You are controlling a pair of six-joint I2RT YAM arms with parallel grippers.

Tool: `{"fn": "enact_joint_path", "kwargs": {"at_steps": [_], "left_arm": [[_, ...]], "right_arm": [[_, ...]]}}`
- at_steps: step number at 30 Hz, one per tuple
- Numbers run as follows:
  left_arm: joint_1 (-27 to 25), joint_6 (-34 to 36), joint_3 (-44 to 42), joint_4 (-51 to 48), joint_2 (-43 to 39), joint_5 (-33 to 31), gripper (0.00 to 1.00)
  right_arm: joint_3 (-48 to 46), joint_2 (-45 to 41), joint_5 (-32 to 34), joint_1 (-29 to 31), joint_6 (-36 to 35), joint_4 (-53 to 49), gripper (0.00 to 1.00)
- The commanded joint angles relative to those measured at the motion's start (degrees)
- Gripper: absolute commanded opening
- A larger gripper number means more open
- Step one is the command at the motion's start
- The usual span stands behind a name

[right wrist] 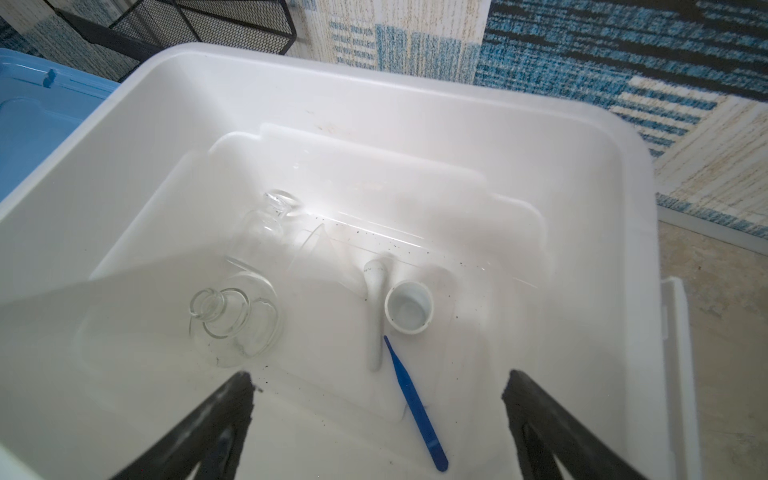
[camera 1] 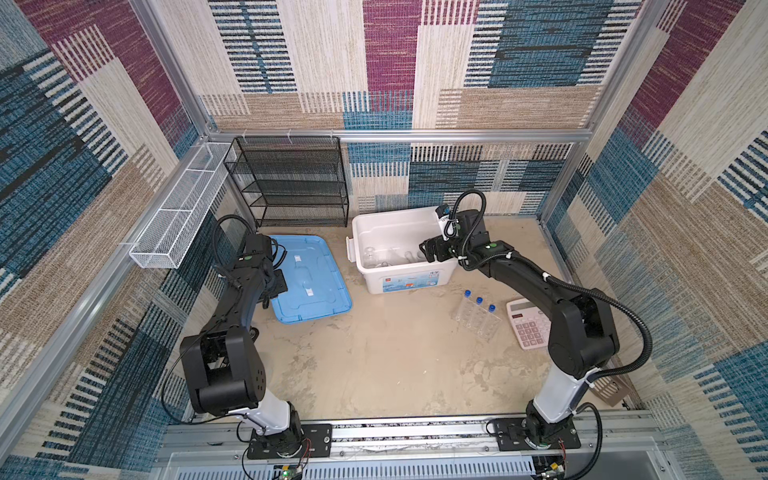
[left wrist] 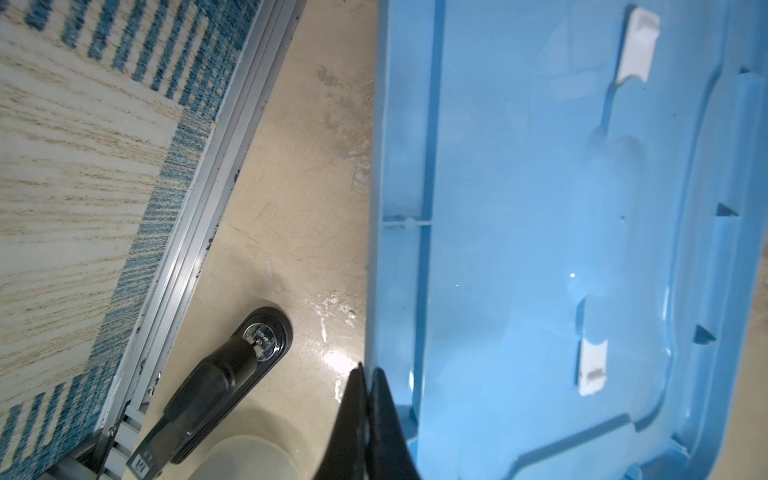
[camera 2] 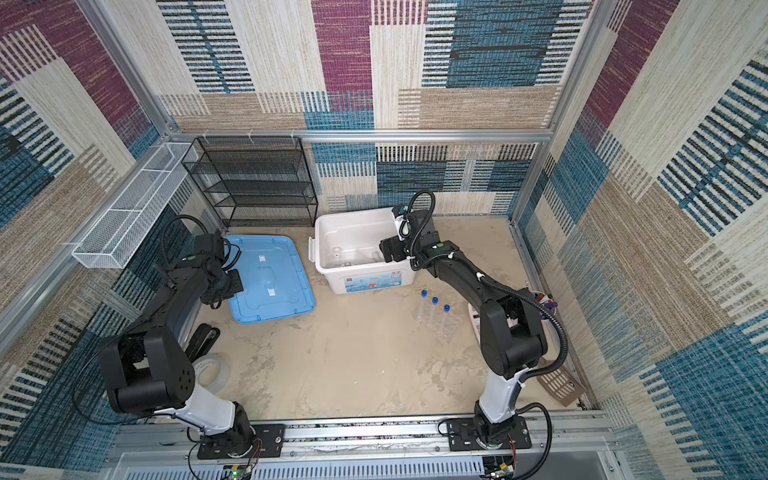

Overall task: Organize the chemistry lab equipment
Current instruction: 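Lift the blue lid's edge with the left gripper, tilting it upright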

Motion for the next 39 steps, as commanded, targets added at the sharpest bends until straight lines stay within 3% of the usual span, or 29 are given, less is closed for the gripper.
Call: {"fn": "enact_joint_path", "kwargs": {"at_steps": [1, 24, 39], "left_arm": [[-0.1, -0.7, -0.2, 0.3, -2.0, -0.9, 0.0], [0.1, 0.7, 0.8, -3.1, -15.9, -2.4, 0.0], [0.1, 0.6, 4.1, -3.4, -21.7, 1.3, 0.0]], "right_arm": [[0.0, -0.7, -1.1, 0.1, 1.0, 1.2, 0.99], [0.1, -0.6, -4.3, 0.1, 2.0, 1.8, 0.99], [0.9, -0.6, -6.9, 0.1, 3.2, 2.6, 0.99]]}}
